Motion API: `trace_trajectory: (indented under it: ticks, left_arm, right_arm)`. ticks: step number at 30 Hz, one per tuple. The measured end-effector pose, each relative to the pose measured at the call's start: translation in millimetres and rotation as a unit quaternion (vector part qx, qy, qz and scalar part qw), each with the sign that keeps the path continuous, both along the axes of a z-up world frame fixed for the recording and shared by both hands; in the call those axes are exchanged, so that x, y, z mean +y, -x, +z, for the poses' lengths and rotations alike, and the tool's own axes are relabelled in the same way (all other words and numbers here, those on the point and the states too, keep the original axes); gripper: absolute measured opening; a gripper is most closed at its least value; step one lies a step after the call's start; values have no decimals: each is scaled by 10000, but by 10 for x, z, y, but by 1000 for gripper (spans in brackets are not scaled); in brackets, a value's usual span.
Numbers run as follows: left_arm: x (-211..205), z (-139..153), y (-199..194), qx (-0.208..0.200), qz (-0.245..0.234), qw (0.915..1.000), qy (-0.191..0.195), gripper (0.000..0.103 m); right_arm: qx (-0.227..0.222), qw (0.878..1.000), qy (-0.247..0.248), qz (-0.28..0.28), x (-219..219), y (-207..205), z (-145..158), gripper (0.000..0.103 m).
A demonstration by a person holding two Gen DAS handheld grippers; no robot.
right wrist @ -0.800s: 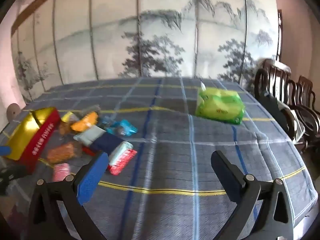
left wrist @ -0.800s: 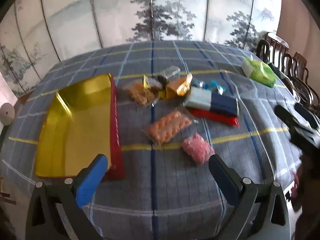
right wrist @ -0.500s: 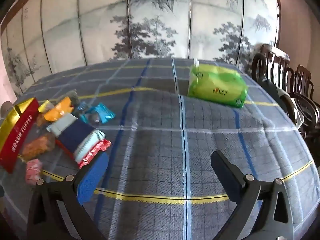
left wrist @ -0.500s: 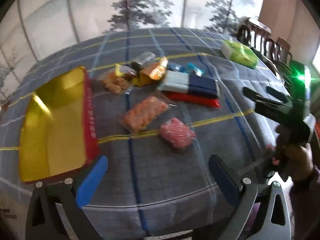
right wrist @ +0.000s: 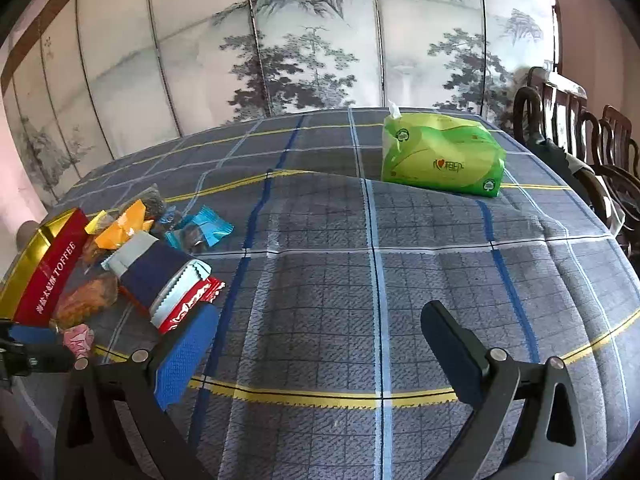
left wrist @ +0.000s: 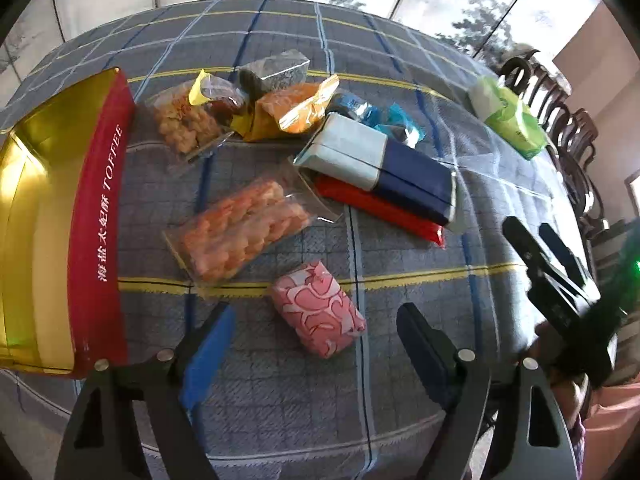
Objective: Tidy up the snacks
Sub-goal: 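Grasp the pink patterned snack packet with the left gripper, then drop the pink packet into the gold tray while the right gripper grasps the blue-and-white box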
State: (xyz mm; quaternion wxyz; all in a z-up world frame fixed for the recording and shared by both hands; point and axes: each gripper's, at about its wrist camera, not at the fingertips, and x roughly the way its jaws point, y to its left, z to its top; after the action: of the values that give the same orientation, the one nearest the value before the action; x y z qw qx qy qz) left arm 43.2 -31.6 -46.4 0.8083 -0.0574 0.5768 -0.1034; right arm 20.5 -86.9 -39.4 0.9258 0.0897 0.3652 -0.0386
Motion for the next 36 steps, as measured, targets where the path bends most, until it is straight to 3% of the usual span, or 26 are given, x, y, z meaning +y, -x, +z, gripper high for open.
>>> trace_trajectory:
  ticks: [7, 9, 10, 13, 16, 22, 31, 36]
  left_arm:
    - [-22, -87, -220, 172, 169, 9995, -187, 81]
    - [-60, -105, -245, 197, 187, 9989, -381, 65]
    - [-110, -114, -253, 125, 149, 9988, -460, 46]
    - [-206, -102, -249, -36, -55, 9969, -786, 31]
    - [-244, -103, -192, -117, -157, 9957, -911, 29]
    - [-139, 145, 109, -370, -318, 9969, -624, 29]
    - [270, 605, 527, -629, 64, 9972, -398, 29]
    - [378, 686, 588, -666, 145, 9971, -350, 29]
  right_arm:
    - [-111, 9998, -153, 23, -86, 4, -27, 101]
    - [-111, 9998, -150, 25, -70, 0, -25, 101]
    - [-119, 9998, -162, 29, -76, 1, -28, 101]
    - [-135, 9997, -210, 6, -106, -3, -36, 101]
    - [-102, 9997, -241, -4, -117, -23, -53, 101]
    - [-91, 9996, -260, -22, -111, -44, -60, 101]
    - [-122, 9997, -227, 18, -87, -37, -67, 101]
    - [-126, 9997, -207, 18, -81, -35, -68, 101]
